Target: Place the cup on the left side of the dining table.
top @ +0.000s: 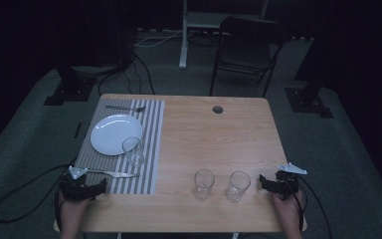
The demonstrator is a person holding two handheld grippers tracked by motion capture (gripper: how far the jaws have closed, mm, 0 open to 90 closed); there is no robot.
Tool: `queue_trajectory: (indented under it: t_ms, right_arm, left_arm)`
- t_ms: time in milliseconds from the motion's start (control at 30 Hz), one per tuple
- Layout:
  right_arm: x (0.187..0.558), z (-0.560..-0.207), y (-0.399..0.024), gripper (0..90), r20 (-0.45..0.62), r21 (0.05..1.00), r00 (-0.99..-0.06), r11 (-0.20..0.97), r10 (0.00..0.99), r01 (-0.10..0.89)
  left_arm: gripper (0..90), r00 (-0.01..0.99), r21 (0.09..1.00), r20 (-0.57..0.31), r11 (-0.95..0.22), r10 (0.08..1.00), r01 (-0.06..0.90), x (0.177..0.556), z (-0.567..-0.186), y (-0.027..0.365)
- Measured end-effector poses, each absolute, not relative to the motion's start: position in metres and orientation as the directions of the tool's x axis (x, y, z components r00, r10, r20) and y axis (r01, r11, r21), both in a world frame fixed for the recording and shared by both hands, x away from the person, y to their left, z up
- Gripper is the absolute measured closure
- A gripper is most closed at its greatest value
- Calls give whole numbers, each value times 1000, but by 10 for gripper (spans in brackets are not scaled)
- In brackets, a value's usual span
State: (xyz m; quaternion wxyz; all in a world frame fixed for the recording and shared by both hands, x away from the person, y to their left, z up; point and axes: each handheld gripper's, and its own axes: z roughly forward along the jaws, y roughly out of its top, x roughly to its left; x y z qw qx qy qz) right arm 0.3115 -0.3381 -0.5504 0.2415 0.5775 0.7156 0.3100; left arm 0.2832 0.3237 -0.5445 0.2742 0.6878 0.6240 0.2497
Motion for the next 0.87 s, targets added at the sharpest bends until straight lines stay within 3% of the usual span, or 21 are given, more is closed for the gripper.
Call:
queue_trajectory:
  t_ms: [867]
  right_arm:
    - [312,-550,-336,133,15,723,-182,115,983,682]
  left_arm:
    - [14,46,688,12,-41,999,725,281,-546,318]
